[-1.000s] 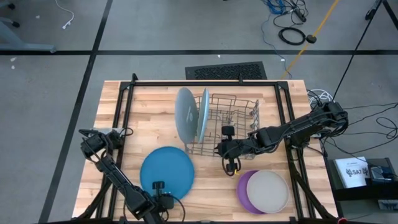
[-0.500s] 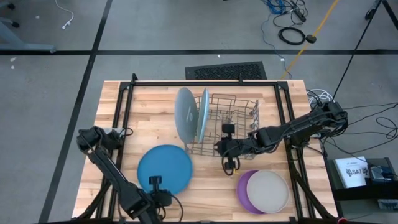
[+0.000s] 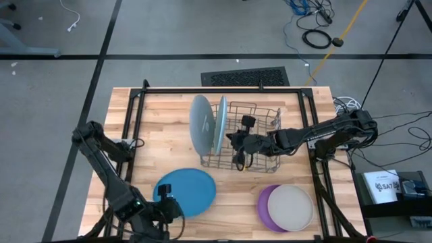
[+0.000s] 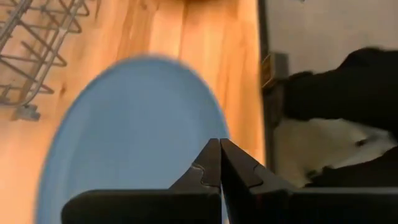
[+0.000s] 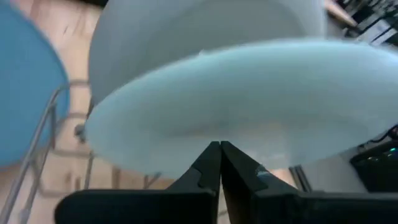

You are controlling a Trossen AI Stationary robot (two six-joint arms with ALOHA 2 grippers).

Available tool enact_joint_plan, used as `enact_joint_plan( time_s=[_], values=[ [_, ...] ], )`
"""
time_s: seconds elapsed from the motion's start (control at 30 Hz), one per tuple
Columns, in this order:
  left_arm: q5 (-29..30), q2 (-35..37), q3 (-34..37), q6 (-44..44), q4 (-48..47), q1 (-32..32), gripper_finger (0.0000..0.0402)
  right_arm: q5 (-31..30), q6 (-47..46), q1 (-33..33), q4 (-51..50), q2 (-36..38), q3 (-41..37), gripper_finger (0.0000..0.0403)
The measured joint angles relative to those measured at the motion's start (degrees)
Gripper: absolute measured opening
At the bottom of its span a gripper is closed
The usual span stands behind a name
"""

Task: Sort dishes
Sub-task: Put the dark blue plate into the dish rack

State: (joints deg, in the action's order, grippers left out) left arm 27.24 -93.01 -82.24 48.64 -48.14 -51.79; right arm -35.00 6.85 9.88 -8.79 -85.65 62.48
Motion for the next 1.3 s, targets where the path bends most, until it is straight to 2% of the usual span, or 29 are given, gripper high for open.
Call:
enact_joint_plan(
  time_s=[0.17,0.3,0.43,0.63,0.9,1.03,1.3],
  values=[
    [1.84,4.40,-0.06,-0.30,3.91,0.02,0.0001,-2.19,1.05,-1.85,3.63,0.00,0.00,0.0002],
    [2.86,6.23,-0.06,-4.80,7.11,0.02,0.0001,-2.22,2.37,-2.90,5.90,0.02,0.00,0.0001],
    [1.92,6.30,-0.07,-6.67,5.50,0.11,0.0001,-0.81,4.53,-3.51,7.84,0.02,0.00,0.0001],
    [1.26,1.52,0.40,-8.74,3.18,0.23,0.0001,2.32,7.17,-4.47,11.09,0.02,0.00,0.0000],
    [-4.13,-8.16,1.05,-7.02,1.55,1.57,0.0002,6.47,6.49,-6.36,11.66,0.02,0.00,0.0000],
    [-8.02,-11.97,1.05,-6.55,1.69,1.95,0.0033,8.97,6.92,-6.38,11.74,0.02,0.00,0.0000],
    [-12.95,-17.44,1.05,-5.49,3.20,2.34,0.0141,17.85,8.50,-8.47,13.01,-1.44,-0.02,0.0000]
  ],
)
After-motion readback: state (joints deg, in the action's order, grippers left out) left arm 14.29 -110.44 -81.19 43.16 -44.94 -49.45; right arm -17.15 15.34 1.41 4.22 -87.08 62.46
